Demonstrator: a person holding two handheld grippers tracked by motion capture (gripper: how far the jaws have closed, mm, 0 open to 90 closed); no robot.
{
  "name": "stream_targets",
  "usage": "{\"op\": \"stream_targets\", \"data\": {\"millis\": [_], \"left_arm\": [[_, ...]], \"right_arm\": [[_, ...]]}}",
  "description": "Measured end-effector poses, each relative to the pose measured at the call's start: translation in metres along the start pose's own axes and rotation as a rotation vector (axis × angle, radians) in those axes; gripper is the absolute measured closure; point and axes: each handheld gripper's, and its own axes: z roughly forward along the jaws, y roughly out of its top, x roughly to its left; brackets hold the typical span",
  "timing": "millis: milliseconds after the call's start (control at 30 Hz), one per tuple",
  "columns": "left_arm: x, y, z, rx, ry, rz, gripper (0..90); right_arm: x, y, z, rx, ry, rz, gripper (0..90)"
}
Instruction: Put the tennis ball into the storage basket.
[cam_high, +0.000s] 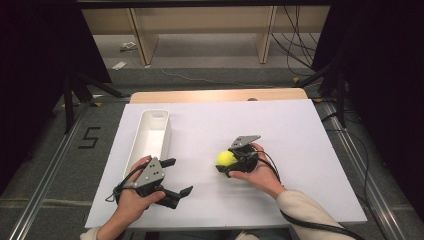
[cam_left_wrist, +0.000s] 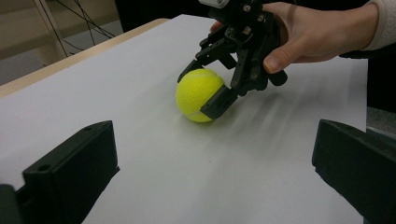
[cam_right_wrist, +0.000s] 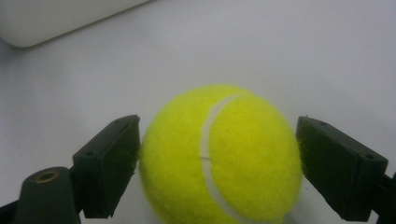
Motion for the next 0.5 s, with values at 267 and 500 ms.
{"op": "stream_targets", "data": {"millis": [267, 500], "left_arm": [[0.0001, -0.0002, 0.0000, 0.001, -0.001, 0.000, 0.0], [0.0001, -0.0001, -0.0001, 0.000, -0.003, 0.000, 0.0]], "right_arm": [[0.0004, 0.0006, 0.0020, 0.007, 0.008, -0.004, 17.9], [0.0008, 0.0003, 0.0041, 0.021, 0.007, -0.010, 22.3]]}}
